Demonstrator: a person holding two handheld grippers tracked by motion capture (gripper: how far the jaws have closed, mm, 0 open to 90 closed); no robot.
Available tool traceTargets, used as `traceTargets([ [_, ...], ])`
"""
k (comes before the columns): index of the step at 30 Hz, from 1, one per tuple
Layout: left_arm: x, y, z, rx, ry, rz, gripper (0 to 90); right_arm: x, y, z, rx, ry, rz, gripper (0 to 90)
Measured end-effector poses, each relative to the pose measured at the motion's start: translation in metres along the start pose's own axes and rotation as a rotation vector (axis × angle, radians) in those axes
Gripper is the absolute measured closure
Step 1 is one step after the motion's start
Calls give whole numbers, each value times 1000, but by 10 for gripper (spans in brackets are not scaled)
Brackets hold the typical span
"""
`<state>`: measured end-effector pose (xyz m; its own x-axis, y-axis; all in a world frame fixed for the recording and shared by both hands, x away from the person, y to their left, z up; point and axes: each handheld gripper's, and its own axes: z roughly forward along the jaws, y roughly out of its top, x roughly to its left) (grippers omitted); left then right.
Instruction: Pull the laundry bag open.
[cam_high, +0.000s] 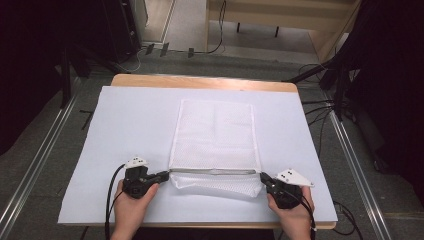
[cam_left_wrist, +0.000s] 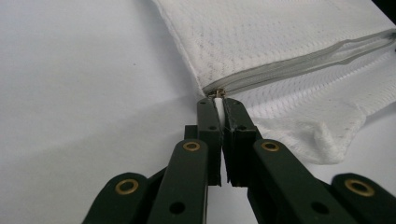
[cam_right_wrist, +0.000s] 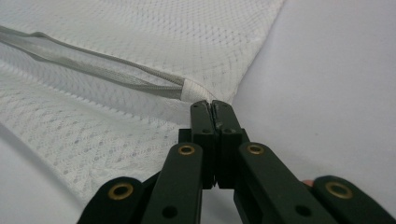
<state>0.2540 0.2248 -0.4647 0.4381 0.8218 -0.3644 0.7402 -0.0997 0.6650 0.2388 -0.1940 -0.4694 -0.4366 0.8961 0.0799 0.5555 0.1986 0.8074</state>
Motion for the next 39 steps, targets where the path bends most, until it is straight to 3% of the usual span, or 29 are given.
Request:
traceTargets([
  [6, -4, -3, -9, -18, 28, 8, 881, 0, -1, 2, 5, 7, -1, 900],
  [11, -1, -7, -11, -8, 11, -8, 881, 3, -1, 4, 15, 16, -11, 900],
  [15, -1, -10, -15, -11, -1, 8, 879, 2, -4, 6, 16, 23, -13, 899],
  [16, -1, -11, -16, -18, 4, 8, 879, 1, -5, 6, 23, 39, -1, 890],
  [17, 0, -12, -19, -56, 9, 23, 866, -3, -7, 7, 36, 98, 23, 819],
  [18, 1, -11, -20, -72, 25, 26, 801, -4, -9, 6, 40, 98, 30, 738],
  [19, 1, -11, -20, -72, 25, 26, 690, -4, -9, 6, 40, 98, 30, 738],
  [20, 2, -11, -21, -94, 34, 18, 690, -5, -10, 4, 37, 101, 34, 655],
  [21, 4, -10, -23, -117, 37, 18, 568, -8, -10, 2, 25, 115, 44, 590],
  [23, 5, -9, -26, -151, 38, 16, 453, -16, -9, -4, -13, 127, 70, 494],
  [28, 8, -8, -28, -174, 24, 18, 371, -34, -9, -11, -48, 104, 117, 430],
  [32, 15, -5, -35, -182, 11, 61, 376, -47, -10, -15, -62, 97, 124, 385],
  [39, 31, -2, -48, -214, 33, 114, 227, -69, -13, -22, -71, 63, 147, 315],
])
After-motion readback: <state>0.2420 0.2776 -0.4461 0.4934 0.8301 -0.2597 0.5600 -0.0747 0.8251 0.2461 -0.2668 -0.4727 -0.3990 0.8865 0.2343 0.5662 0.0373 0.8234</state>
